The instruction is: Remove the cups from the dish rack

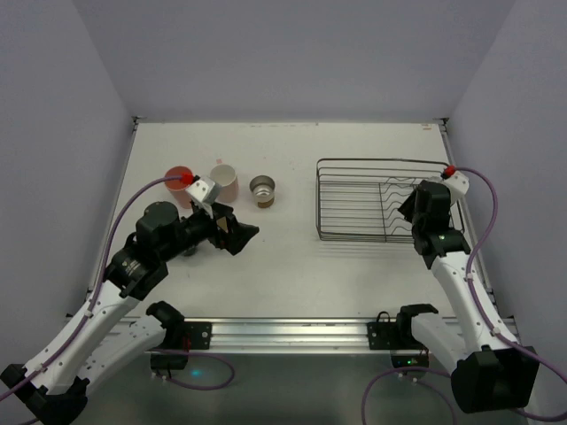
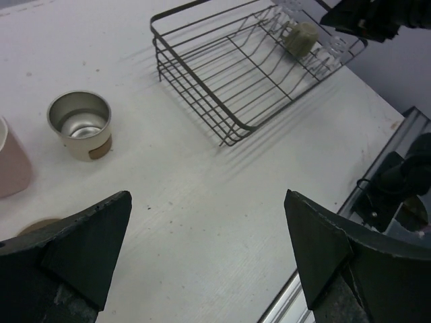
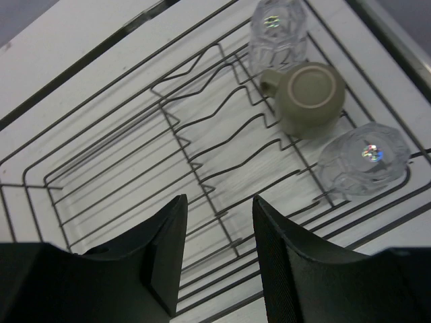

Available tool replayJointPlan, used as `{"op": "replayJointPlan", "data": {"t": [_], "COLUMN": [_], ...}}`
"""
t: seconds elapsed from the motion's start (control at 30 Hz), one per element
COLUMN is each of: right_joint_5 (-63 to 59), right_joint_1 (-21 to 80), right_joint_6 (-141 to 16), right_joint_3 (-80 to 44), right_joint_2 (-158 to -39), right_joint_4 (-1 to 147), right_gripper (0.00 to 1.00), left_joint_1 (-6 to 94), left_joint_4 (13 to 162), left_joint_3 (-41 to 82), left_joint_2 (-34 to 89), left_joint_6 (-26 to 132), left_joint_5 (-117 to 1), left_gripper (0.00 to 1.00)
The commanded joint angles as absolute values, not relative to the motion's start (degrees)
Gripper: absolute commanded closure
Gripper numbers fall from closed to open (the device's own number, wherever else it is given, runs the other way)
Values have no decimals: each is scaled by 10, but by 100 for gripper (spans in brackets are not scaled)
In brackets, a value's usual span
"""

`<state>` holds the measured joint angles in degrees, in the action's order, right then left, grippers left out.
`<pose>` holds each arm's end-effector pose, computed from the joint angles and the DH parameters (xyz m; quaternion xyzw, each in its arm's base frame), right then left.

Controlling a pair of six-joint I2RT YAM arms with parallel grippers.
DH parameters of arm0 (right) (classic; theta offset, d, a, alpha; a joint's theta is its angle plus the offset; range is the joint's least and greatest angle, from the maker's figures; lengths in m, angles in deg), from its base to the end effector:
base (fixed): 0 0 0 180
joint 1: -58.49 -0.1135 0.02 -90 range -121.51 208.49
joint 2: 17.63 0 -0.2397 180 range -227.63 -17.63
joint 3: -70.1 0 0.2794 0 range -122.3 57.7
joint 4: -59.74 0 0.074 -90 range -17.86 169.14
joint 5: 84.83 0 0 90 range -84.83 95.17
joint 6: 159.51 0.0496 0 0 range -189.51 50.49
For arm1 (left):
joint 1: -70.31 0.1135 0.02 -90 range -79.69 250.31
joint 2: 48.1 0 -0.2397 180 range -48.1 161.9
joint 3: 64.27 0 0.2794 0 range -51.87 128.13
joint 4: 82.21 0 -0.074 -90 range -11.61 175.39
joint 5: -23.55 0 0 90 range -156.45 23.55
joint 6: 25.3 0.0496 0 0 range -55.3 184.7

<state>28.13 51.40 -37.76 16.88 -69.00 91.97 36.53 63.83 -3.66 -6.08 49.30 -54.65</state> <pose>0.2533 0.0120 0.2493 0.2782 0.8096 -0.0009 0.5169 0.1813 -0.1335 0.3305 0.1879 0.7710 -0.3253 0.5143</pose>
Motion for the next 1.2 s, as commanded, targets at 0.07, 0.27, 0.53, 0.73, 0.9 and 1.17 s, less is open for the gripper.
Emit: {"op": "replayJointPlan", "data": {"t": [0.07, 0.27, 0.53, 0.73, 0.9, 1.17], "right_joint_5": [366, 401, 408, 407, 399, 400], "right_joint_1": [582, 650, 668, 679, 683, 683], "right_joint_6": [-380, -374, -375, -373, -352, -337], "right_joint_3": [132, 126, 94, 86, 79, 65], "right_joint_2": [-723, -768, -853, -913, -957, -976], "right_joint_4": [925, 939, 964, 964, 973, 973], "right_gripper": [53, 47, 29, 27, 26, 52], "left_joint_1": [366, 320, 257, 231, 220, 218], "left_joint_4": [708, 691, 667, 664, 661, 657], "left_joint_3": [-120, -109, -111, -112, -111, -109], "left_joint_2": [-113, -148, -194, -200, -197, -190], "left_joint_6": [495, 515, 516, 515, 516, 516], "left_joint_5": [-435, -468, -554, -566, -574, -586], "left_gripper": [0, 0, 0, 0, 0, 0]}}
